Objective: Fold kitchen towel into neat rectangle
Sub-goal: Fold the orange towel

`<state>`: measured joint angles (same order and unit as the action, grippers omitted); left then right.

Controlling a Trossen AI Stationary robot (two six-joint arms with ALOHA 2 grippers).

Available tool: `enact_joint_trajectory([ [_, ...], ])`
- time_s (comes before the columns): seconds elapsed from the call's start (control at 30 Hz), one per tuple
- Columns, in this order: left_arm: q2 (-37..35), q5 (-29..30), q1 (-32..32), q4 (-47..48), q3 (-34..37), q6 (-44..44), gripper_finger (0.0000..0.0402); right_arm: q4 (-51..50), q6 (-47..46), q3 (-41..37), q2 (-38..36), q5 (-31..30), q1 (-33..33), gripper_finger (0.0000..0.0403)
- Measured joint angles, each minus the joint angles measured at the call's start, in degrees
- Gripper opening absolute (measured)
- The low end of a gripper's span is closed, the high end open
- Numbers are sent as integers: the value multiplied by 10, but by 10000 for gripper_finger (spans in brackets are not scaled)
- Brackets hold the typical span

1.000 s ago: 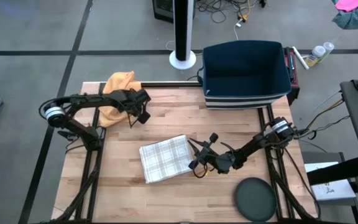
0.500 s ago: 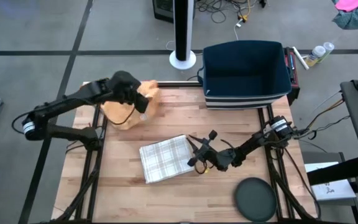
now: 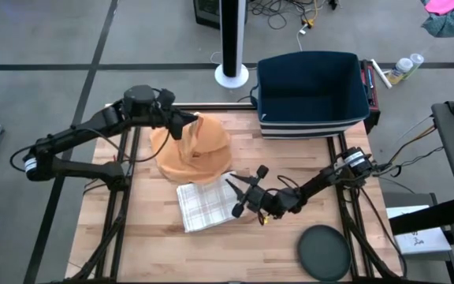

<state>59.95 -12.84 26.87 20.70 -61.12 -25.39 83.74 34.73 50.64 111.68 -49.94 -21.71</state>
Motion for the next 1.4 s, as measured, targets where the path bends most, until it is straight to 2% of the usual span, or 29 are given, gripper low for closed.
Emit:
enact_joint_trajectory([
  [0.17,4,-48,-1,-37,0,48,0,-161,14,57,-3,-40,10,119],
  [0.3,2,-73,-1,-63,0,80,0,-324,-30,136,-6,-59,35,142],
  [0.43,0,-108,0,-103,-4,72,0,-519,-38,201,-7,-100,69,169],
  [0.53,-1,-142,0,-108,-28,60,0,-604,-21,222,-7,-112,88,184],
  [0.67,-1,-174,-2,-111,-62,52,0,-599,-10,223,-7,-76,98,191],
  [0.77,-2,-181,-2,-109,-79,48,0,-557,21,223,-7,-93,100,191],
  [1.0,-5,-181,-3,-110,-97,47,0,-446,179,223,-7,-101,97,181],
  [1.4,-4,-182,-3,-118,-127,54,0,-415,285,257,-7,-142,48,176],
])
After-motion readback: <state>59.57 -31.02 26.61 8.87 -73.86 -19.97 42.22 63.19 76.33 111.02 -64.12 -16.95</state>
